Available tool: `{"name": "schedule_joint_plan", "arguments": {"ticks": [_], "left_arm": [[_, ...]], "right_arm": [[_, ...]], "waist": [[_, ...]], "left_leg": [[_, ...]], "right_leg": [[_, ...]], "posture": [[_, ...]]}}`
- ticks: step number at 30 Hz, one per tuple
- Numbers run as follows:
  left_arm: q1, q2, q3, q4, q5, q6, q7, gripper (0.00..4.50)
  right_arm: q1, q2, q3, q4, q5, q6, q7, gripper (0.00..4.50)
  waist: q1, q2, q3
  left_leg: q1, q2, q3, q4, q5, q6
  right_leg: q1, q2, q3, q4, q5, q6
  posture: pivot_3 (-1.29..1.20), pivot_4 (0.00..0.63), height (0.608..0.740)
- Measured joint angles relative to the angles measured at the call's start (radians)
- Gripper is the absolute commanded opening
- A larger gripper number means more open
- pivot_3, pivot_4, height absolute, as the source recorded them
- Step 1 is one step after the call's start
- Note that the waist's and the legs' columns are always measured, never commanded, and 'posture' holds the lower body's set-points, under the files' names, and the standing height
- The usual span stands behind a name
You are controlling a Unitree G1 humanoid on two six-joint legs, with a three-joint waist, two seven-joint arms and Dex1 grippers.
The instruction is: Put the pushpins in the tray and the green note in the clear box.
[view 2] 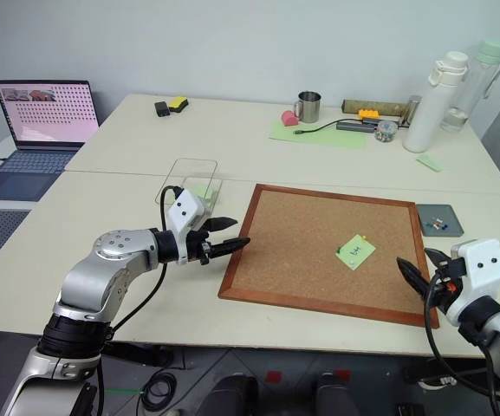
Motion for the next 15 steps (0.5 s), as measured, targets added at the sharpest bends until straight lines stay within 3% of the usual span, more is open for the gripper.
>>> {"name": "schedule_joint_plan", "arguments": {"ticks": [15], "left_arm": [[-0.031,-0.012,0.021,0.029,-0.059,0.064,0.000,2.88]], "right_arm": [[0.002,-0.004,-0.007,0.000,0.008,0.003,0.002,2.96]], "waist": [[0.000,0.000,0.000]], "left_leg": [[0.000,0.000,0.000,0.000,0.000,0.000]], "right_leg": [[0.000,0.000,0.000,0.000,0.000,0.000]], "posture": [[0.00,0.150,0.740]]}}
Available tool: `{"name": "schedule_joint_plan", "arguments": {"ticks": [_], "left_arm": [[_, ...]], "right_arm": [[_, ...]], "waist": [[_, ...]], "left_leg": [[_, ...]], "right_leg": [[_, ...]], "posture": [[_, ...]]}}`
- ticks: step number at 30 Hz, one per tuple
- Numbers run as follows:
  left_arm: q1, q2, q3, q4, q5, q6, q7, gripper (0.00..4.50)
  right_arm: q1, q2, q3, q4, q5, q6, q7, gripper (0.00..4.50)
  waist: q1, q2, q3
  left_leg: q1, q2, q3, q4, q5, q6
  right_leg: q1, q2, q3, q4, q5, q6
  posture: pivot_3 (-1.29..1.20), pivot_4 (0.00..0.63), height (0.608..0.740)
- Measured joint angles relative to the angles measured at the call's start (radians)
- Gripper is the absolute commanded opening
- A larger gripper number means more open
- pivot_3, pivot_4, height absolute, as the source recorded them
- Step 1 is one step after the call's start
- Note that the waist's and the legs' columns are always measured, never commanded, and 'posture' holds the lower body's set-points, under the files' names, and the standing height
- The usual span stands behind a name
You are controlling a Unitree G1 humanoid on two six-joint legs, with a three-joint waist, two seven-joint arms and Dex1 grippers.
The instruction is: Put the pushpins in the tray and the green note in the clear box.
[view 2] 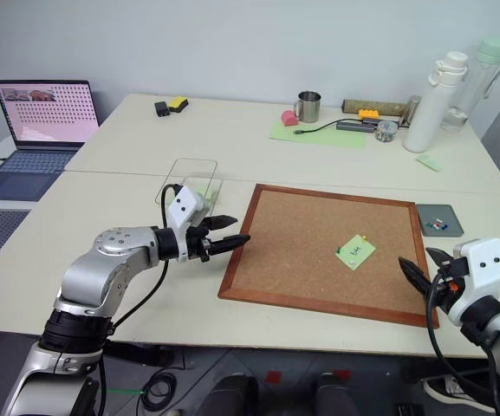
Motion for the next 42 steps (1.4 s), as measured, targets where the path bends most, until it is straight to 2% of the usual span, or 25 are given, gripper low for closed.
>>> {"name": "schedule_joint_plan", "arguments": {"ticks": [16,20,26,32,35,42], "left_arm": [[0.000,-0.002,0.019,-0.024,-0.050,0.027,-0.025,2.88],[0.009,0.007,0.017,-0.054,-0.060,-0.009,-0.067,2.38],[0.011,-0.012,-0.002,-0.088,-0.066,-0.049,-0.086,1.10],[0.012,-0.050,-0.055,-0.088,-0.061,-0.081,-0.080,0.02],[0.025,-0.065,-0.088,-0.087,-0.043,-0.103,-0.075,0.02],[0.000,-0.172,-0.179,0.016,0.040,-0.197,-0.050,0.02]], "right_arm": [[-0.001,-0.005,0.000,0.000,0.002,0.002,0.019,2.96],[0.000,-0.025,0.007,0.000,-0.011,-0.003,0.031,2.96],[-0.010,-0.050,0.047,0.015,-0.048,-0.032,0.077,2.96],[-0.054,-0.038,0.091,0.041,-0.056,-0.037,0.080,2.96],[-0.083,-0.024,0.122,0.060,-0.071,-0.046,0.075,2.96],[-0.196,0.059,0.249,0.141,-0.150,-0.081,0.021,2.96]], "waist": [[0.000,0.000,0.000],[0.000,0.000,0.000],[0.000,0.000,0.000],[0.000,0.000,0.000],[-0.001,0.000,0.000],[0.000,0.000,0.000]], "left_leg": [[0.000,0.000,0.000,0.000,0.000,0.000],[0.000,0.000,0.000,0.000,0.000,0.000],[0.000,0.000,0.000,0.000,0.000,0.000],[0.000,0.000,0.000,0.000,0.000,0.000],[0.000,0.000,0.001,0.000,0.000,0.000],[0.000,-0.001,0.001,0.001,0.000,0.000]], "right_leg": [[0.000,0.000,0.000,0.000,0.000,0.000],[0.000,0.000,0.000,0.000,0.000,0.000],[0.000,0.000,0.000,0.000,0.000,0.000],[0.000,0.000,0.000,0.000,0.000,0.000],[0.000,0.000,0.001,0.000,0.000,0.000],[0.000,0.000,0.001,0.001,0.000,0.000]], "posture": [[0.00,0.150,0.740],[0.00,0.150,0.740],[0.00,0.150,0.740],[0.00,0.150,0.740],[0.00,0.150,0.740],[0.00,0.150,0.740]]}}
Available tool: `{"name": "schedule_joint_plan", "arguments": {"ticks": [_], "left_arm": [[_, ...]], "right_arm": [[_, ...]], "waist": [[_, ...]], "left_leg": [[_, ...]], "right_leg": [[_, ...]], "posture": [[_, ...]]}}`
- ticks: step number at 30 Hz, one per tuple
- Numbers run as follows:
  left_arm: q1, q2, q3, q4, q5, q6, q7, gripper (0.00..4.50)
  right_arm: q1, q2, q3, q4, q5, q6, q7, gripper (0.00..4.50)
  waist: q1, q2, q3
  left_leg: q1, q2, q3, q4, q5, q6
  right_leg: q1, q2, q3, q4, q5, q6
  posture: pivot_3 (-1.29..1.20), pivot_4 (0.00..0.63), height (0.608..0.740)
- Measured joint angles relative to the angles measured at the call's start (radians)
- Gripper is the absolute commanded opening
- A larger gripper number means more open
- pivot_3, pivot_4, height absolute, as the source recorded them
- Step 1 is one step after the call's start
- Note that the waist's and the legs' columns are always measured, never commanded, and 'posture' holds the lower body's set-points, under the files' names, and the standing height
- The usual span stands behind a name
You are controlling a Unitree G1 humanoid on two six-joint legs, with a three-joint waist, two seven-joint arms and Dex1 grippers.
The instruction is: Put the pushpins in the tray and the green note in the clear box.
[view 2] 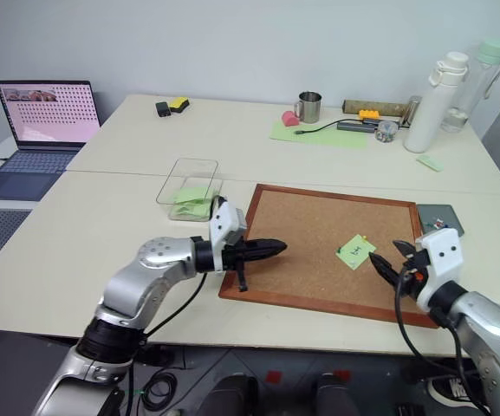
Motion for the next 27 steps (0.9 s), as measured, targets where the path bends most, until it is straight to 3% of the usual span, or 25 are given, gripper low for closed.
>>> {"name": "schedule_joint_plan", "arguments": {"ticks": [7,18,19,21,27], "left_arm": [[-0.016,-0.075,-0.105,0.209,0.144,-0.070,0.065,0.02],[-0.021,-0.122,-0.097,0.242,0.177,-0.080,0.083,0.02],[-0.022,-0.123,-0.097,0.242,0.177,-0.078,0.083,0.00],[-0.022,-0.121,-0.097,0.238,0.177,-0.074,0.080,0.00],[-0.017,-0.121,-0.087,0.204,0.170,-0.017,0.088,0.00]], "right_arm": [[-0.124,0.076,0.120,0.173,-0.117,-0.062,-0.050,2.96],[-0.279,0.172,0.170,0.465,-0.217,-0.151,-0.074,2.96],[-0.290,0.178,0.170,0.480,-0.220,-0.156,-0.074,2.62],[-0.294,0.187,0.170,0.491,-0.221,-0.168,-0.071,2.40],[-0.291,0.205,0.169,0.497,-0.221,-0.183,-0.068,1.15]], "waist": [[-0.002,0.000,0.000],[0.001,0.002,-0.001],[0.001,0.002,-0.002],[0.001,0.002,-0.002],[-0.002,0.003,-0.002]], "left_leg": [[0.000,0.000,0.000,-0.001,0.000,0.000],[0.001,-0.001,0.000,0.000,0.000,0.000],[0.001,-0.001,0.000,0.000,0.000,0.000],[0.001,-0.001,-0.001,0.000,0.000,0.000],[0.001,-0.001,-0.001,0.000,0.000,0.000]], "right_leg": [[0.000,0.000,0.000,0.000,0.000,0.000],[0.001,0.000,0.000,0.001,0.001,0.001],[0.001,0.000,0.000,0.001,0.001,0.001],[0.001,0.000,-0.001,0.001,0.001,0.001],[0.000,0.000,0.000,0.001,0.001,0.001]], "posture": [[0.00,0.150,0.740],[0.00,0.150,0.740],[0.00,0.150,0.740],[0.00,0.150,0.740],[0.00,0.150,0.740]]}}
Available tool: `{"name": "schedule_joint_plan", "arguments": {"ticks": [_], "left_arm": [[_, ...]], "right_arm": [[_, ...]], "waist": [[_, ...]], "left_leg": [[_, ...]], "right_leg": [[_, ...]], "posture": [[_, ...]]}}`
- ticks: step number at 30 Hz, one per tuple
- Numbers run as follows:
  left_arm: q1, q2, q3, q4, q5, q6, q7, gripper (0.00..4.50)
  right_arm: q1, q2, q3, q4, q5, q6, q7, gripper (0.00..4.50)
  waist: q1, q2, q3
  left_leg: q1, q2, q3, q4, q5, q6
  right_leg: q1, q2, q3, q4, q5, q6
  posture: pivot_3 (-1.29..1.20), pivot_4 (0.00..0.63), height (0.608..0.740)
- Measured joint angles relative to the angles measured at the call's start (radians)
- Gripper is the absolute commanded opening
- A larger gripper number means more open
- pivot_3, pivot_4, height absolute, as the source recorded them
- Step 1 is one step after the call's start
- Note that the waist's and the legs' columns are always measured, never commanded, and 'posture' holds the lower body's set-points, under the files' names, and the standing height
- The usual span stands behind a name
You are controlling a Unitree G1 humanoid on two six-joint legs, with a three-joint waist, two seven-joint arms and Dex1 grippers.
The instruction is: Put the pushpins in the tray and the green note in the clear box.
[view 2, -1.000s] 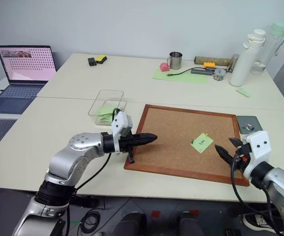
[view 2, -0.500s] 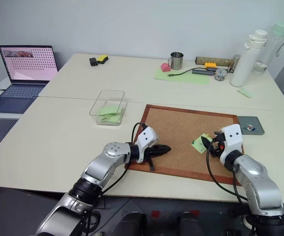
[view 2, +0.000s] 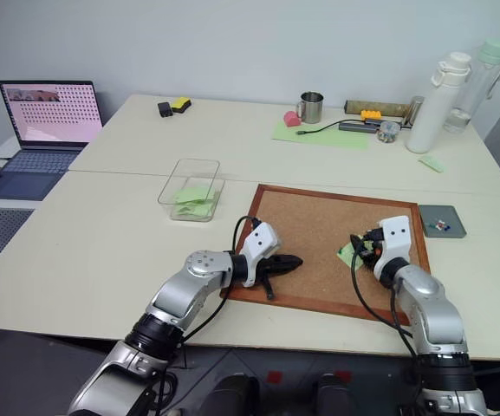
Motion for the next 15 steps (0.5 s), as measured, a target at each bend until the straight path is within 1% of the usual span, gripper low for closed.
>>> {"name": "schedule_joint_plan", "arguments": {"ticks": [2,3,4,5,11,15], "left_arm": [[0.002,0.001,0.000,-0.009,-0.001,0.012,0.005,0.00],[0.003,0.002,0.001,-0.016,-0.001,0.022,0.006,0.00],[0.003,0.003,0.001,-0.019,-0.001,0.026,0.006,0.00],[0.004,0.004,0.002,-0.021,-0.002,0.029,0.007,0.00],[0.015,0.004,0.007,-0.039,-0.004,0.044,0.008,0.00],[0.019,0.007,0.008,-0.047,-0.006,0.049,0.008,0.00]], "right_arm": [[0.005,0.000,0.000,0.000,-0.001,-0.006,0.000,0.60],[0.006,0.000,-0.001,0.000,-0.002,-0.007,-0.001,0.43],[0.006,0.000,-0.002,0.000,-0.004,-0.007,-0.001,0.12],[0.007,-0.001,-0.002,0.000,-0.007,-0.008,-0.001,0.03],[0.007,0.003,-0.003,-0.001,-0.011,-0.009,0.000,0.03],[0.018,0.023,-0.034,-0.030,0.028,-0.009,0.008,0.03]], "waist": [[-0.001,0.000,0.000],[-0.001,0.000,0.000],[-0.001,0.000,0.000],[-0.001,0.000,0.000],[-0.002,0.000,0.000],[-0.002,0.000,0.000]], "left_leg": [[0.000,0.000,0.000,0.000,0.000,0.000],[0.000,0.000,0.000,0.000,0.000,0.000],[0.000,0.000,0.000,0.000,0.000,0.000],[0.000,0.000,0.000,0.000,0.000,0.000],[0.000,0.000,0.000,0.000,0.000,0.000],[0.000,0.000,0.000,0.000,0.000,0.000]], "right_leg": [[0.000,0.000,0.000,0.000,0.000,0.000],[0.000,0.000,0.000,0.000,0.000,0.000],[0.000,0.000,0.000,0.000,0.000,0.000],[0.000,0.000,0.000,0.000,0.000,0.000],[0.000,0.000,0.000,0.000,0.000,0.000],[0.000,0.000,0.000,0.000,0.000,0.000]], "posture": [[0.00,0.150,0.740],[0.00,0.150,0.740],[0.00,0.150,0.740],[0.00,0.150,0.740],[0.00,0.150,0.740],[0.00,0.150,0.740]]}}
